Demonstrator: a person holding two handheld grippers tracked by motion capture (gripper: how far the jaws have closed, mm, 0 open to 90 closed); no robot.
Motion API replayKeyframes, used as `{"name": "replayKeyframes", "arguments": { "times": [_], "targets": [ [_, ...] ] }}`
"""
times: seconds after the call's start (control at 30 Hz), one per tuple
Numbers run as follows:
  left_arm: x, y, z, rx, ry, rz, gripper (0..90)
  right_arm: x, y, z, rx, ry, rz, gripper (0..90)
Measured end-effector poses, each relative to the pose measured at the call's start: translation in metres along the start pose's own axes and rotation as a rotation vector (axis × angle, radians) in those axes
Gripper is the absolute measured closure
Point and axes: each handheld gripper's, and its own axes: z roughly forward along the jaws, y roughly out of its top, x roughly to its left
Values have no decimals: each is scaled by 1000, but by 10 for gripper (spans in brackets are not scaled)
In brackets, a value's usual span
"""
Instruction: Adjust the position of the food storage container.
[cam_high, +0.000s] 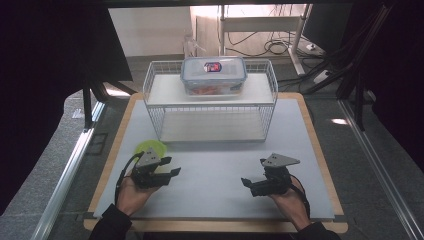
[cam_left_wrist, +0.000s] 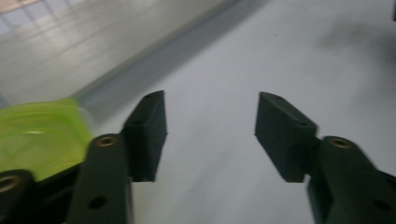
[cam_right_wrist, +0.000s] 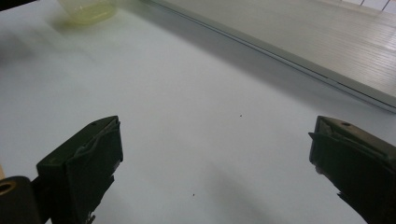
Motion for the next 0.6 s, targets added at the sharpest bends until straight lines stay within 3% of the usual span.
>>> {"name": "replayKeyframes", "arguments": {
  "times": [0.33,0.4,0.6],
  "targets": [
    [46,2,-13,-19,76,-113,859,0,0,1,7,-6,-3,30],
    [55,0,-18,-28,93,-137,898,0,0,1,4,-8,-7,33],
    [85,-13,-34,-39,185,-187,899,0,1,1,9,-3,-10,39]
  ]
}}
